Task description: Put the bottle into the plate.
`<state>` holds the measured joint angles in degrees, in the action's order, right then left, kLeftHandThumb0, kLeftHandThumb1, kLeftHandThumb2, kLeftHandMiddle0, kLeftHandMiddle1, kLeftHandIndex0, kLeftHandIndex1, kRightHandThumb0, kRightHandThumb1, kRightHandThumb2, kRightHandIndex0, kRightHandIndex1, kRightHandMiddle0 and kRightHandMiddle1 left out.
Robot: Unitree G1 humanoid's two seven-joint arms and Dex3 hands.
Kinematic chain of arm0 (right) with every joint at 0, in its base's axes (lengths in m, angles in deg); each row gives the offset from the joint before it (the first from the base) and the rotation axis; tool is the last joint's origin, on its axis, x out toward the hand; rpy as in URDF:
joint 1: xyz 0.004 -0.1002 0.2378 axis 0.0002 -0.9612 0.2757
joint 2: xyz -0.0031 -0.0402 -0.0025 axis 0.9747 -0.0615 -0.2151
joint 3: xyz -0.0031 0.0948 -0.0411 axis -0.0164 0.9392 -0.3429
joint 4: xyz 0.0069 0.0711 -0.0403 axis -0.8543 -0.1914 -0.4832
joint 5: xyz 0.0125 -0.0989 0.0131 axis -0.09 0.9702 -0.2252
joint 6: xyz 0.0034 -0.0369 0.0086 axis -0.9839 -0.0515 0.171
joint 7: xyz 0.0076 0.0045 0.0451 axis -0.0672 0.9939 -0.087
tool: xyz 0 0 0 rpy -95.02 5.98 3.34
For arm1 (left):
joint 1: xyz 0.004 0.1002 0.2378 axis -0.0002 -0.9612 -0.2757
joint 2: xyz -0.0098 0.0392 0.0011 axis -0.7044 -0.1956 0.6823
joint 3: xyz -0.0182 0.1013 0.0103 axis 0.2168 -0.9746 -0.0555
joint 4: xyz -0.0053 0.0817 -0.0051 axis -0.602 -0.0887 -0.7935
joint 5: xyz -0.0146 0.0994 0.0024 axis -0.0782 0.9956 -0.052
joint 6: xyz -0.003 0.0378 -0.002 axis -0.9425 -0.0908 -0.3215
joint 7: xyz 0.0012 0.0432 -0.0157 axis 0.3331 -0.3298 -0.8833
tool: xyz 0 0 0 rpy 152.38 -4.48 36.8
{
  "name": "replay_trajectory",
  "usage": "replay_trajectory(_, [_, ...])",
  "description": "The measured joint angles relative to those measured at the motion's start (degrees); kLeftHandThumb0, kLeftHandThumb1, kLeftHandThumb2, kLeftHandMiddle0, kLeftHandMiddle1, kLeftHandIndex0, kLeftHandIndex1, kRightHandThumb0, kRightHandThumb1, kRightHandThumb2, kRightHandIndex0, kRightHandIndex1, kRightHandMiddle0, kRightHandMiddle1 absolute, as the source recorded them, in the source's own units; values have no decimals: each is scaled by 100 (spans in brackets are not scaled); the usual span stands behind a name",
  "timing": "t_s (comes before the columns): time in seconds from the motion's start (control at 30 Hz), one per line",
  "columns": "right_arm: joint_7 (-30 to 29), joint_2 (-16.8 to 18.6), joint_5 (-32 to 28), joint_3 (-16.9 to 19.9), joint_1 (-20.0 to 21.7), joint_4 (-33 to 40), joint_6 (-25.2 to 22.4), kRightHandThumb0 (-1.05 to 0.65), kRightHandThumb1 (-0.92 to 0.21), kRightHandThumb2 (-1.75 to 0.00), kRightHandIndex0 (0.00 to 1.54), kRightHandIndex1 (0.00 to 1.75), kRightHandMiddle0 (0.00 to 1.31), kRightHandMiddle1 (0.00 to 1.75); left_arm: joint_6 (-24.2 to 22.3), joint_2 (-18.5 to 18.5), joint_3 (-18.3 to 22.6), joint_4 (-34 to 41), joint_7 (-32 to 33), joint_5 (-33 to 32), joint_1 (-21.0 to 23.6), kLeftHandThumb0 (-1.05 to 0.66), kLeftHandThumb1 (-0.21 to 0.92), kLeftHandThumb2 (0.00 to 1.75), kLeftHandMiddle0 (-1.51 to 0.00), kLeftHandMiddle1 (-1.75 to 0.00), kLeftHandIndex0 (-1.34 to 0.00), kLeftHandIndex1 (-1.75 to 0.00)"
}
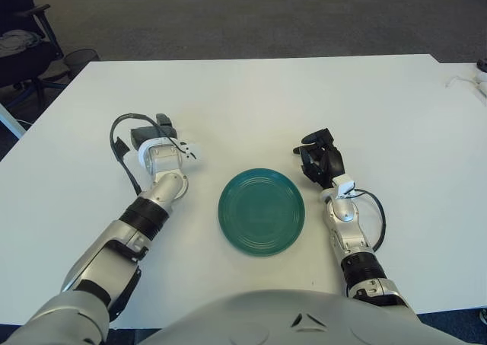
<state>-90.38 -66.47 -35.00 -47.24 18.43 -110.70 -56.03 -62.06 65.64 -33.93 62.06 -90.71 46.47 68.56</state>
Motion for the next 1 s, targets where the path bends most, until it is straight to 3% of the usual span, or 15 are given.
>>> replay_trajectory(0.27, [34,-2,-9,5,4,-18,16,-34,-92,-52,40,120,18,175,-28,-6,44,-110,26,-97,30,-105,92,126,-68,-64,0,-34])
replay_trajectory(0.43, [55,-3,-15,8,10,-24,20,-34,-92,-52,39,120,18,175,99,-39,180,-348,358,-344,50,-105,92,124,-68,-75,0,-41])
replay_trajectory(0.5, [67,-2,-17,8,17,-25,24,-34,-92,-52,39,120,18,175,303,-86,307,-602,695,-550,94,-105,92,120,-67,-97,0,-46])
replay_trajectory(0.53, [71,-2,-18,8,21,-23,27,-34,-92,-52,39,120,18,175,407,-113,376,-754,876,-655,127,-105,92,115,-75,-125,0,-86])
replay_trajectory(0.57, [73,-2,-18,8,22,-23,29,-34,-92,-52,40,120,18,175,499,-139,449,-899,1048,-763,155,-105,92,112,-81,-143,0,-114])
replay_trajectory(0.6, [73,-2,-18,8,22,-23,29,-34,-92,-52,40,120,18,175,586,-161,506,-1033,1239,-850,184,-105,92,110,-84,-149,0,-123])
replay_trajectory(0.67, [74,-2,-18,7,22,-22,31,-34,-92,-52,40,120,18,175,746,-212,617,-1292,1571,-1017,251,-105,92,103,-103,-164,-51,-154])
replay_trajectory(0.77, [79,-2,-19,6,20,-23,30,-34,-92,-52,40,120,18,175,986,-274,736,-1677,1909,-1298,345,-105,92,95,-116,-171,-81,-168])
replay_trajectory(0.87, [90,-3,-38,9,13,-27,28,-34,-92,-52,40,120,18,175,1175,-359,769,-2016,2076,-1571,369,-105,92,83,-123,-174,-94,-172])
replay_trajectory(1.0, [92,-12,-61,14,3,-33,27,-34,-92,-52,40,120,18,175,1208,-420,718,-2240,2123,-1714,405,-100,92,67,-125,-174,-98,-174])
